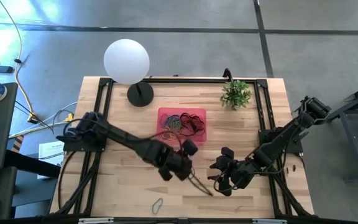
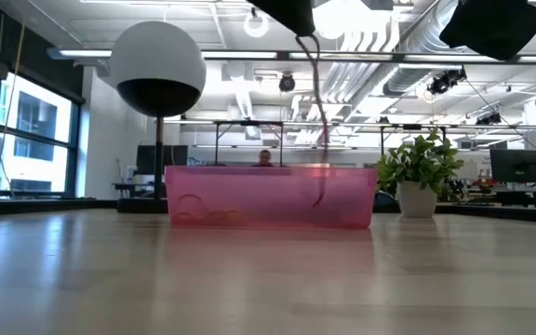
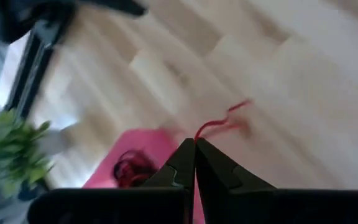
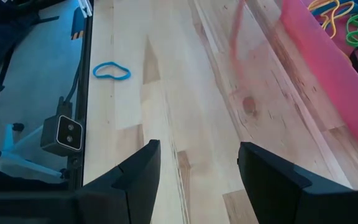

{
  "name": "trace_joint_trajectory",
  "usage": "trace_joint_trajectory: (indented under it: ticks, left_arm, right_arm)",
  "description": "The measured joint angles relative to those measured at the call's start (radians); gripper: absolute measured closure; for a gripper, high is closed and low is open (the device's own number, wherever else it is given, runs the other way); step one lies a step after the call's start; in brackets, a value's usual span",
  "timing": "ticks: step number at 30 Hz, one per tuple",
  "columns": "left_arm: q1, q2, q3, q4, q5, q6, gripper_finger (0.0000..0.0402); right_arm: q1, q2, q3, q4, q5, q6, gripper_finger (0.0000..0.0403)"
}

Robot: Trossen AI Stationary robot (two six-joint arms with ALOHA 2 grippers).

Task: Pick and place rubber bands into bin
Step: Put the red rubber band into the red bin

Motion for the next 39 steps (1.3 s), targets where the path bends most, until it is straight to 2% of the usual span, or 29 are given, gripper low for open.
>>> trace_joint_trajectory:
  ticks: [5, 11, 24, 39]
  left_arm:
    - [0.076, -0.001, 0.094, -0.099, -0.04, 0.06, 0.0402]
    - [0.198, -0.001, 0.145, -0.117, -0.054, 0.14, 0.0401]
    - [0.413, -0.001, 0.146, -0.078, 0.094, 0.191, 0.0401]
    - [0.484, 0.072, 0.148, -0.035, 0.217, 0.197, 0.0397]
  right_arm:
    - [0.0, 0.0, 0.0, 0.0, 0.0, 0.0, 0.0199]
    - [0.0, 0.0, 0.0, 0.0, 0.01, -0.008, 0.0199]
    - [0.0, 0.0, 0.0, 0.0, 0.039, -0.019, 0.0199]
    - [0.0, 0.0, 0.0, -0.001, 0.1, 0.007, 0.0199]
